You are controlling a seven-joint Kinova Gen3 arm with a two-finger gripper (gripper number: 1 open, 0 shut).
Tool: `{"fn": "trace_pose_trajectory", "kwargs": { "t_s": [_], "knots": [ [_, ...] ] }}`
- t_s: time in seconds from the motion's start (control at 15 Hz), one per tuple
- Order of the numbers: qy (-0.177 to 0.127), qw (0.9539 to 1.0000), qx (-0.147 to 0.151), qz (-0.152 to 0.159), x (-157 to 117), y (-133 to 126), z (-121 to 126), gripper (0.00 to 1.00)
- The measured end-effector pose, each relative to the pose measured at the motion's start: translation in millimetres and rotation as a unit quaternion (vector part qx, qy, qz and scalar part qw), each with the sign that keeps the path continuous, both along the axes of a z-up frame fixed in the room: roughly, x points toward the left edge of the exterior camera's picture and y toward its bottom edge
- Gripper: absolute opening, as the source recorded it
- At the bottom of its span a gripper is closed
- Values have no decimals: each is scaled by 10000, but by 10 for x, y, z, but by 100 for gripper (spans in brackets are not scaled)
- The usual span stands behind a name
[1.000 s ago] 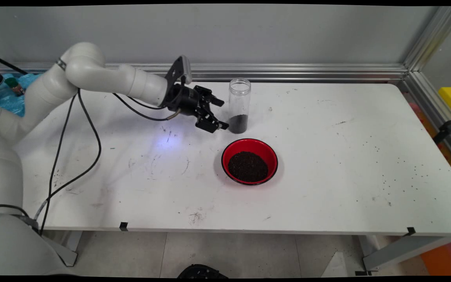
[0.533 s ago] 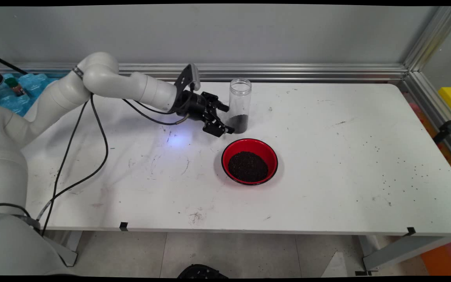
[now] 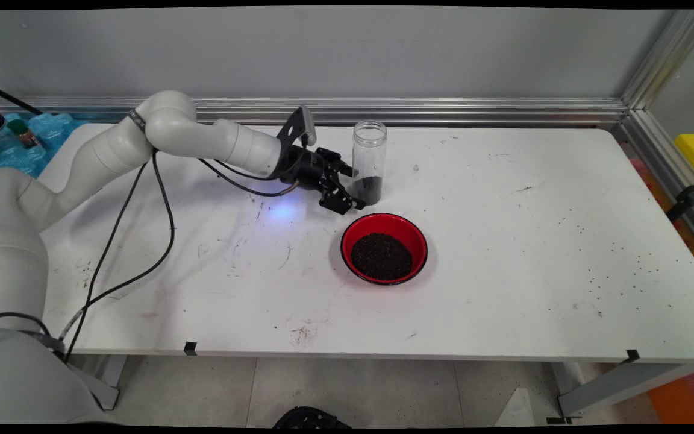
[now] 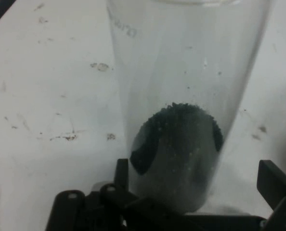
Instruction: Pick up the black seasoning powder from the table
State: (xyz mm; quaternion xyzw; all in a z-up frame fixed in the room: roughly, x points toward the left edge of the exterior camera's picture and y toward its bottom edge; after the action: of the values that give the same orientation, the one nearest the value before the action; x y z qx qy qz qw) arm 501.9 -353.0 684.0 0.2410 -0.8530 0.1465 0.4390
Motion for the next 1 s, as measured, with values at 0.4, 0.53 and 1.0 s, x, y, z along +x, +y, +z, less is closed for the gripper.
{"fn": "trace_pose_trajectory", "kwargs": {
  "t_s": [0.4, 0.53, 1.0],
  "knots": [
    [35, 10000, -8, 32, -52, -92, -88, 100],
    [56, 10000, -16, 44, -69, -124, -110, 100],
    [100, 9999, -33, 74, -104, -197, -161, 100]
  ]
}}
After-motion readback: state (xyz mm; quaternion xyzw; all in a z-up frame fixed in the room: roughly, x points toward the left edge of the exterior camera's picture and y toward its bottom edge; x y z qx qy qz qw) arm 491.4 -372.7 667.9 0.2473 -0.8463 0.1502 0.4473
